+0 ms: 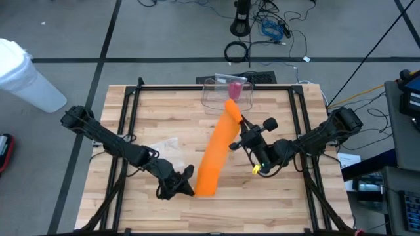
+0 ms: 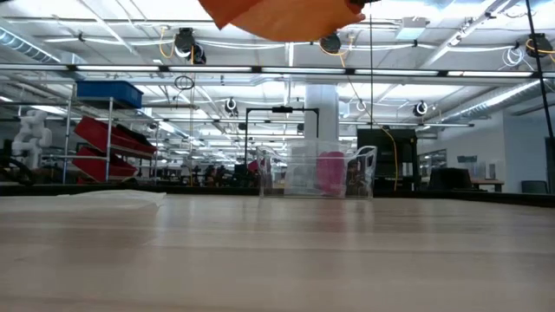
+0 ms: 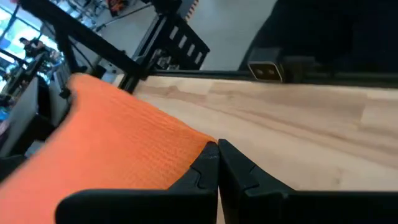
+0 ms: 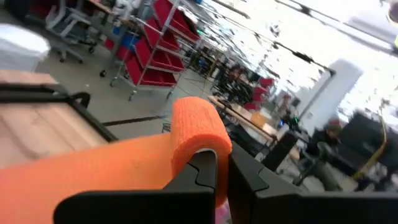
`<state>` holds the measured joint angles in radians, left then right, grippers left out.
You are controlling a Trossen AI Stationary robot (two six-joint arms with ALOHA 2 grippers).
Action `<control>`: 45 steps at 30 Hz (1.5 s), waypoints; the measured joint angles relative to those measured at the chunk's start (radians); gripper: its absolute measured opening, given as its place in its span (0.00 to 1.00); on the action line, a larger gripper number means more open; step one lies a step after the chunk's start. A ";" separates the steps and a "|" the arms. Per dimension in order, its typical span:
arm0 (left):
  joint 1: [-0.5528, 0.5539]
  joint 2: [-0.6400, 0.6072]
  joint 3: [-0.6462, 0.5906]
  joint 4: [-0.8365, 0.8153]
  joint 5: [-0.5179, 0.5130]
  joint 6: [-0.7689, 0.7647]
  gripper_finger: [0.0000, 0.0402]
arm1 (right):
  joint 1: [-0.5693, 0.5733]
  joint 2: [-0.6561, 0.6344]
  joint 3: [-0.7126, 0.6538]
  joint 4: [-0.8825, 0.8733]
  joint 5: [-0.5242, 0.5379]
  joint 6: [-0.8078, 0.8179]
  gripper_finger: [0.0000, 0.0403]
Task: Roll bandage
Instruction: Roll the orange bandage
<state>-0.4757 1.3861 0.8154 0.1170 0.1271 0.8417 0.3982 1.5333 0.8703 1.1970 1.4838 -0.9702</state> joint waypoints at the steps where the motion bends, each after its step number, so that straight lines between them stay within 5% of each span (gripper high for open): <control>1: -0.001 0.000 0.005 0.000 0.002 -0.019 0.00 | 0.009 0.000 0.000 -0.032 -0.005 0.013 0.01; 20: -0.101 -0.018 0.011 0.191 0.003 -0.044 0.00 | 0.173 0.000 0.000 -0.624 -0.177 0.455 0.01; 27: -0.126 -0.069 0.011 0.300 -0.055 -0.047 0.00 | 0.177 0.000 0.000 -0.779 -0.498 0.724 0.01; 45: -0.024 -0.238 0.012 0.574 -0.272 -0.023 0.00 | 0.202 0.078 0.000 -0.777 -0.827 0.848 0.01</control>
<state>-0.4997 1.1483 0.8272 0.6907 -0.1445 0.8186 0.5999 1.6110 0.8703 0.4196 0.6565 -0.1217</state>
